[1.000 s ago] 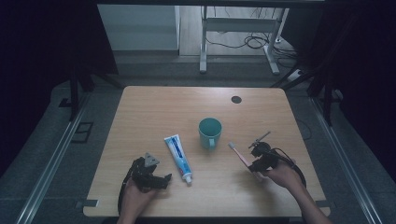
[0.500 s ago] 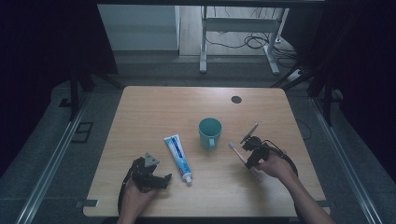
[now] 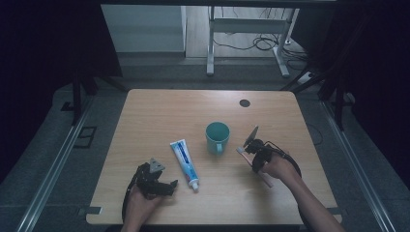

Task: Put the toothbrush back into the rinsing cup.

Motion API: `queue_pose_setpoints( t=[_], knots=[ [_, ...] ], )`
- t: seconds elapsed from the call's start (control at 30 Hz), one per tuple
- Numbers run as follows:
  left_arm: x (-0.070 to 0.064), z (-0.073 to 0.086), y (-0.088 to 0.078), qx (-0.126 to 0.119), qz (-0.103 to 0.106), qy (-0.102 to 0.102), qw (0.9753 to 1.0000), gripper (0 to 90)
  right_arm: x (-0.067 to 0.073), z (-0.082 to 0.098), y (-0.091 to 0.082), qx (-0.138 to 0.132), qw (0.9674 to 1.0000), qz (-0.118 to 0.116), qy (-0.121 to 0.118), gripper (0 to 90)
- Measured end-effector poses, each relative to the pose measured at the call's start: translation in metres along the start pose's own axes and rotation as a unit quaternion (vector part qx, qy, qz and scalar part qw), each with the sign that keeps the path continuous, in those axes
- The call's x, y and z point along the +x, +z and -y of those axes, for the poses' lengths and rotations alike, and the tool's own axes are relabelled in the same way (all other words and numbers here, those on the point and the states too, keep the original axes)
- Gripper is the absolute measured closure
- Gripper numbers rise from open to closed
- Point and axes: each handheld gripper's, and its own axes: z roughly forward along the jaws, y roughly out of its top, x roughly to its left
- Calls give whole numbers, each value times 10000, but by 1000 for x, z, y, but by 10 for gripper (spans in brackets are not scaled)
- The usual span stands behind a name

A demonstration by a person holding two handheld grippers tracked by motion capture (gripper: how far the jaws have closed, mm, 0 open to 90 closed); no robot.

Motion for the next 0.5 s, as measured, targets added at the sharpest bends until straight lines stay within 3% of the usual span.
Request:
queue_pose_setpoints(
  t=[0.23, 0.5],
  knots=[
    [0, 0, 0, 1, 0, 0, 10000, 3, -2, -2, 0, 109, 9999, -36, -2, 786],
    [0, 0, 0, 1, 0, 0, 10000, 3, -6, 4, -2, -61, 9998, -146, 81, 787]
  ],
)
